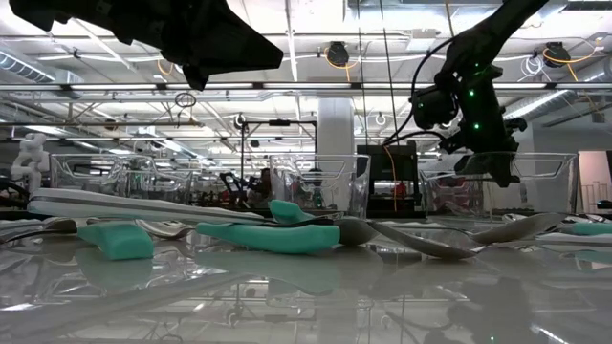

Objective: Sort silverware by color (type)
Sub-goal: Put the black spoon into the right transparent bin

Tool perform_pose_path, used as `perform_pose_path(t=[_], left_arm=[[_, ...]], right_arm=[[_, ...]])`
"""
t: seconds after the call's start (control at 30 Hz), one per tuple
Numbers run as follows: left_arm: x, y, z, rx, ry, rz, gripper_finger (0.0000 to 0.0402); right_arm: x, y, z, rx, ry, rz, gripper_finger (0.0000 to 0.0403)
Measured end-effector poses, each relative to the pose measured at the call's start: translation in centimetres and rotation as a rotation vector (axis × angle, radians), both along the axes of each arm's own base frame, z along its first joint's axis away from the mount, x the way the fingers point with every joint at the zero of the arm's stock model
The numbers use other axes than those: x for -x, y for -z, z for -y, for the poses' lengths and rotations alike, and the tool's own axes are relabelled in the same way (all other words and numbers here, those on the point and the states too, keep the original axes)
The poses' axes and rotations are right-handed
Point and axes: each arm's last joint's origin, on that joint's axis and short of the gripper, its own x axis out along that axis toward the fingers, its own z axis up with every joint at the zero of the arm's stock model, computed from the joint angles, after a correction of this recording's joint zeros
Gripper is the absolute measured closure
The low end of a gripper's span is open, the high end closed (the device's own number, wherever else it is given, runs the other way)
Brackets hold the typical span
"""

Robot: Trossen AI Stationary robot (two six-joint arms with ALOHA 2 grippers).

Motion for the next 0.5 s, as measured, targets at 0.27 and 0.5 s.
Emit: perform_pose_path(t=[0.27, 0.5], left_arm=[[0.00, 0.00, 0.00, 0.000, 0.000, 0.000, 0.0364], [0.00, 0.00, 0.00, -0.001, 0.000, 0.000, 0.0364]], right_arm=[[-0.01, 0.00, 0.00, 0.001, 0.001, 0.001, 0.0360], [0.00, -0.02, 0.01, 0.004, -0.002, -0.003, 0.0316]])
